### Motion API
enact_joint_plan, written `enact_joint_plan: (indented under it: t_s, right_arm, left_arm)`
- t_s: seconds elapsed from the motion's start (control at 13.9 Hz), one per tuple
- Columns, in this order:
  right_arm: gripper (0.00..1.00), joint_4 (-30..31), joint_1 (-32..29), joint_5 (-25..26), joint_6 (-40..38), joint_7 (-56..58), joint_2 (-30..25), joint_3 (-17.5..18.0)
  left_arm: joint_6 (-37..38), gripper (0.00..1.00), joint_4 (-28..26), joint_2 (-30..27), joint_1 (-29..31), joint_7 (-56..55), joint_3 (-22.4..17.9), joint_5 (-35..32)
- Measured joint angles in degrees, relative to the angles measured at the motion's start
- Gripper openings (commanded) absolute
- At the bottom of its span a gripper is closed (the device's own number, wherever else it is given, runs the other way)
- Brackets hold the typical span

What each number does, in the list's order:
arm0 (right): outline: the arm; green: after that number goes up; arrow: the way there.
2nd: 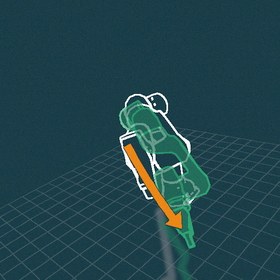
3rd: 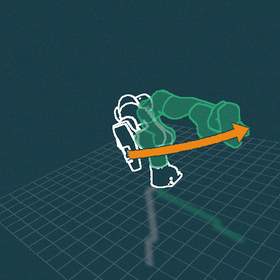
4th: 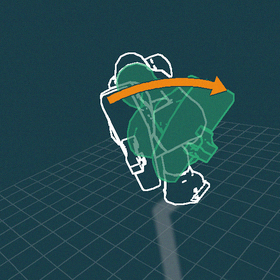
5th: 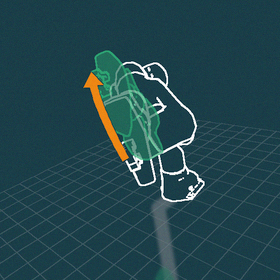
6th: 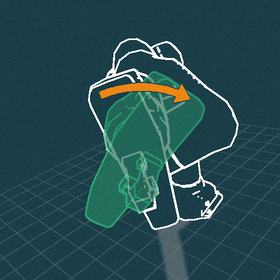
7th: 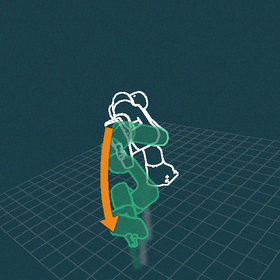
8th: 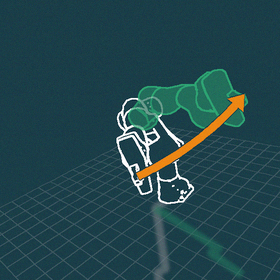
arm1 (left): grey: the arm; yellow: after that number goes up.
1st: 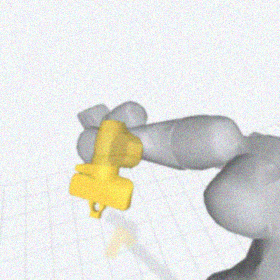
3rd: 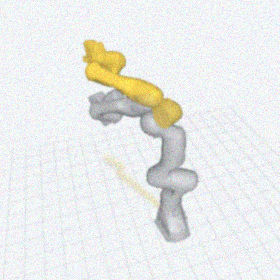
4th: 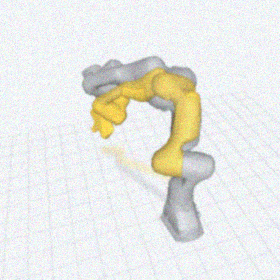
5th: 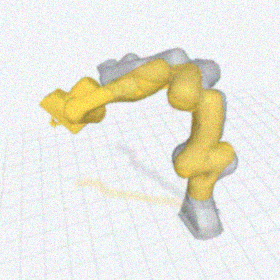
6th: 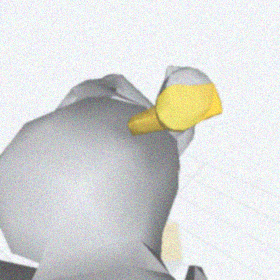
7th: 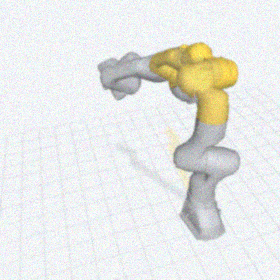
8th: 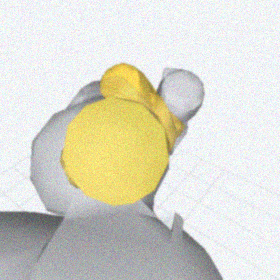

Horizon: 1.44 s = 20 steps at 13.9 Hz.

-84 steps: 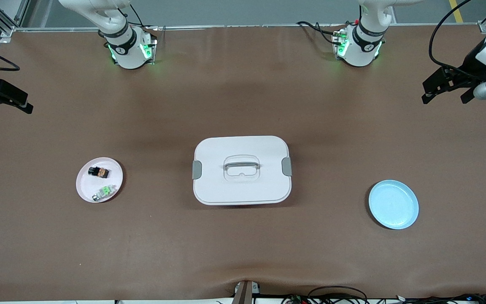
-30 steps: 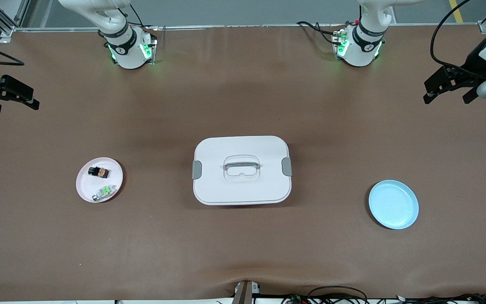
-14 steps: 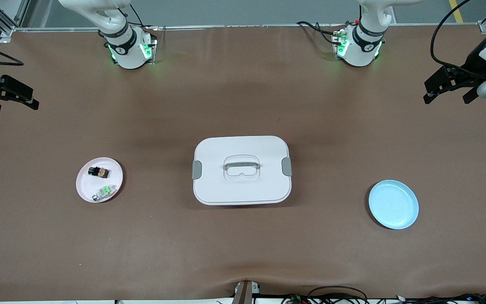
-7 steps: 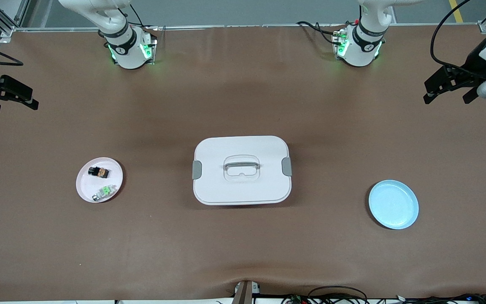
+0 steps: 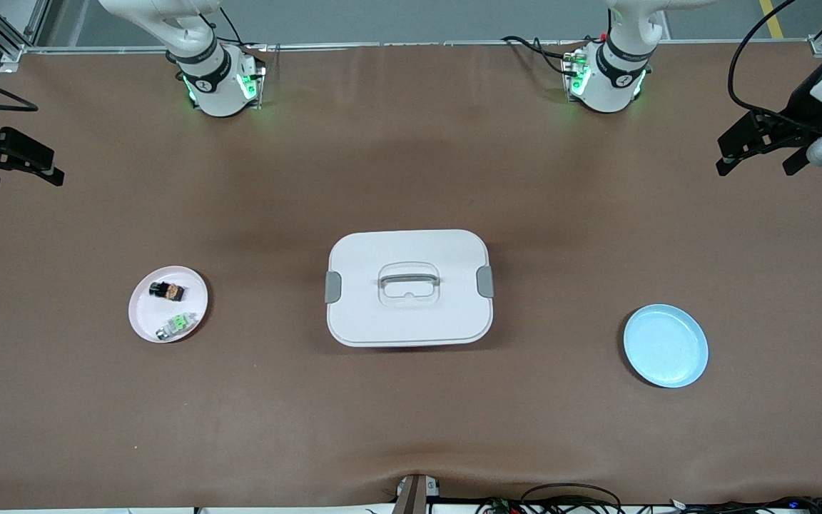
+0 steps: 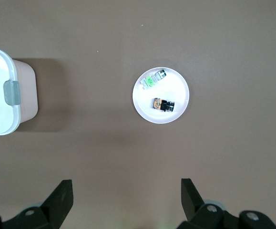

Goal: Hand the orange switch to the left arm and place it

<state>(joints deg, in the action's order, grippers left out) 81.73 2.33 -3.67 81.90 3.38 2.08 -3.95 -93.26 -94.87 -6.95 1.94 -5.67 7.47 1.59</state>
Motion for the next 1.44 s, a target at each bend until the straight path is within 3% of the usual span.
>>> enact_joint_plan:
  t_s: [1.0, 1.44]
  right_arm:
    - [1.0, 0.13, -0.23, 0.24, 0.94, -8.64, 0.36, -0.4]
    - [1.0, 0.82, -0.28, 3.69, 4.09, -8.64, 8.39, -0.37]
  left_arm:
    - [0.0, 1.0, 0.02, 0.0, 0.0, 0.0, 0.0, 0.0]
    - [0.0, 1.0, 0.1, 0.04, 0.02, 0.0, 0.0, 0.0]
